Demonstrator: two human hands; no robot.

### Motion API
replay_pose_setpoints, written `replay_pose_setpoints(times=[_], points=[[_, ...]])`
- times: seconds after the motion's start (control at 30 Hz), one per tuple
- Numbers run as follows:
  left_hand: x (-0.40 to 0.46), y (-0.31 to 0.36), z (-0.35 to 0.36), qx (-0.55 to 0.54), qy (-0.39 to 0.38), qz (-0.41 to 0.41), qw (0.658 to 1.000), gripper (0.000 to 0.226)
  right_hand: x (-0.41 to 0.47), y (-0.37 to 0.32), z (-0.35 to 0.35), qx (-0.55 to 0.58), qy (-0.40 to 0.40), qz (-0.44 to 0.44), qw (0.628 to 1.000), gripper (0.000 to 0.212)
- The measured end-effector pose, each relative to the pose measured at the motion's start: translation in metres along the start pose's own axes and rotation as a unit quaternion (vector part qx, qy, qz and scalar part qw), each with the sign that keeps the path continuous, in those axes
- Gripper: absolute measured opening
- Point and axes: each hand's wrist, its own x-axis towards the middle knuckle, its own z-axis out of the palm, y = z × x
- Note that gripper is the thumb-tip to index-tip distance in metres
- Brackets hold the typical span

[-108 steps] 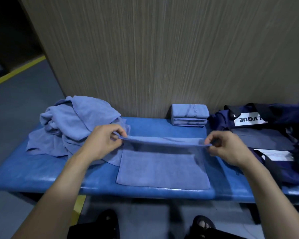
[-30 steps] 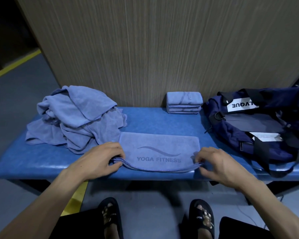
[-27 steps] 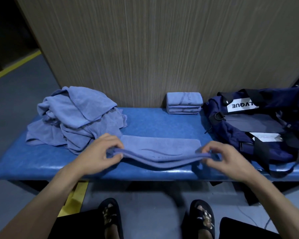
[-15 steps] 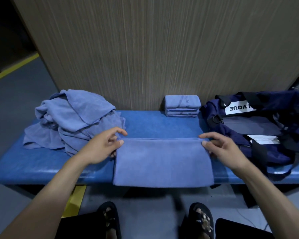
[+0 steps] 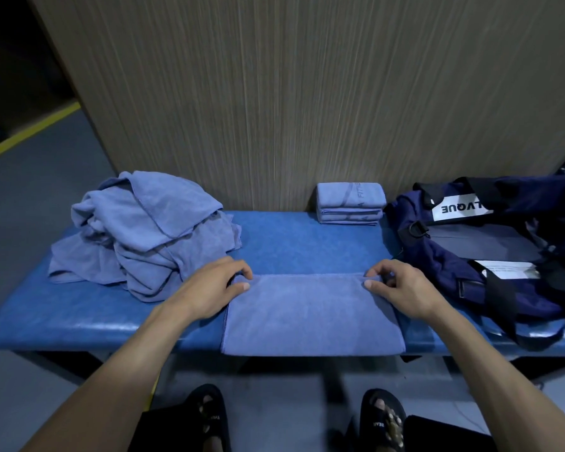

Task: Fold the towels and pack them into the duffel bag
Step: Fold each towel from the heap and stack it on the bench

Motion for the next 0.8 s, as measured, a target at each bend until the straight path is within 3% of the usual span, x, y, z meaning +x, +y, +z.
replay_pose_setpoints(times=[0.23, 0.47, 0.63, 0.8], points=[[0.011, 0.001, 0.003, -0.007, 0.006, -0.079, 0.997, 0.015, 0.012, -0.005, 0.003, 0.018, -0.006, 0.080, 0.997, 0.019], [0.016, 0.005, 0.003, -0.003, -0.006, -0.110, 0.994, 0.018, 0.018, -0.009, 0.008, -0.015, 0.016, 0.098, 0.995, 0.022], [0.015, 0.003, 0.004, 0.007, -0.013, -0.087, 0.996, 0.004, 0.023, -0.011, 0.004, 0.038, 0.001, 0.141, 0.989, 0.032], [0.009, 0.001, -0.001, 0.013, -0.027, -0.055, 0.998, 0.014, 0.023, -0.016, -0.010, 0.120, -0.034, 0.184, 0.975, 0.034]])
